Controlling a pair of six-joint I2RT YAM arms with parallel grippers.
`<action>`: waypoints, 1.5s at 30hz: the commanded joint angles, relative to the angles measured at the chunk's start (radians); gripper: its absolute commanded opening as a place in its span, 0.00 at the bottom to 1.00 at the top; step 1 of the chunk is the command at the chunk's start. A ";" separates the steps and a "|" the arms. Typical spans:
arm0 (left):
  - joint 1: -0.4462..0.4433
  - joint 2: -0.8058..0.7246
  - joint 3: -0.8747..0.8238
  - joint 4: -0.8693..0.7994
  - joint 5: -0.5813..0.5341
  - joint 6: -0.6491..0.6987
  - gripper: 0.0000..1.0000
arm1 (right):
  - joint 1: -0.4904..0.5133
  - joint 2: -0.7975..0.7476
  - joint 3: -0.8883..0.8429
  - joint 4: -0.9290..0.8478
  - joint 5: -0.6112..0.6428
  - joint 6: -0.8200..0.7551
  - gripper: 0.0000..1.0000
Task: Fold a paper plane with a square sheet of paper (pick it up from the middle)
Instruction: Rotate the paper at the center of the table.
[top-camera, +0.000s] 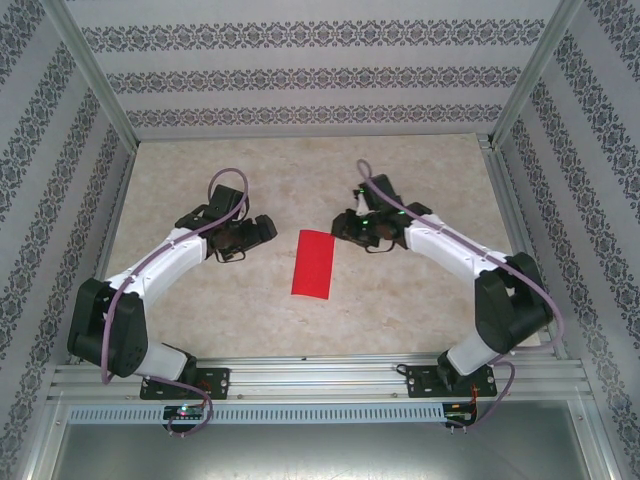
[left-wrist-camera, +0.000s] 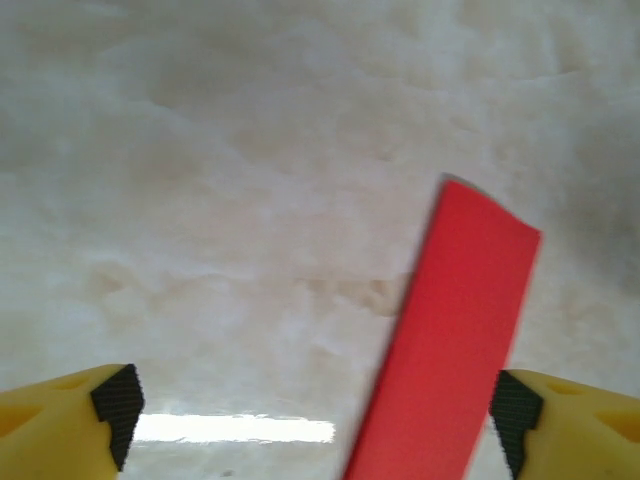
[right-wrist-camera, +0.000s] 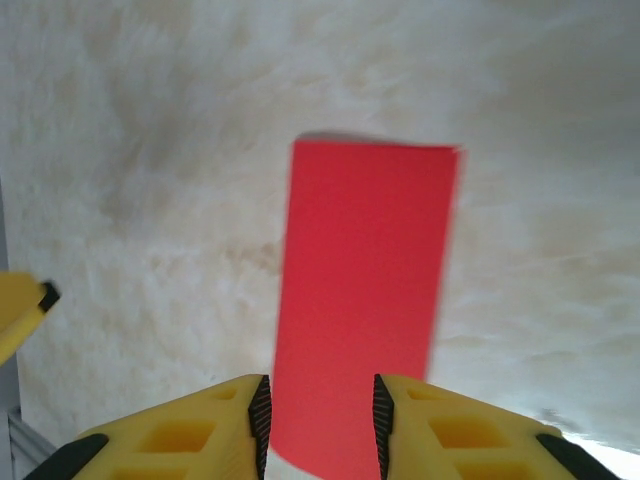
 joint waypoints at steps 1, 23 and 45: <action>0.027 -0.053 -0.021 -0.029 -0.043 -0.042 0.99 | 0.095 0.113 0.068 -0.037 0.045 -0.015 0.32; 0.043 -0.024 -0.070 0.048 0.111 0.008 0.99 | 0.179 0.398 0.121 -0.206 -0.051 -0.401 0.24; -0.245 0.309 0.089 0.340 0.299 -0.041 0.42 | -0.110 -0.069 -0.303 0.131 -0.134 -0.008 0.65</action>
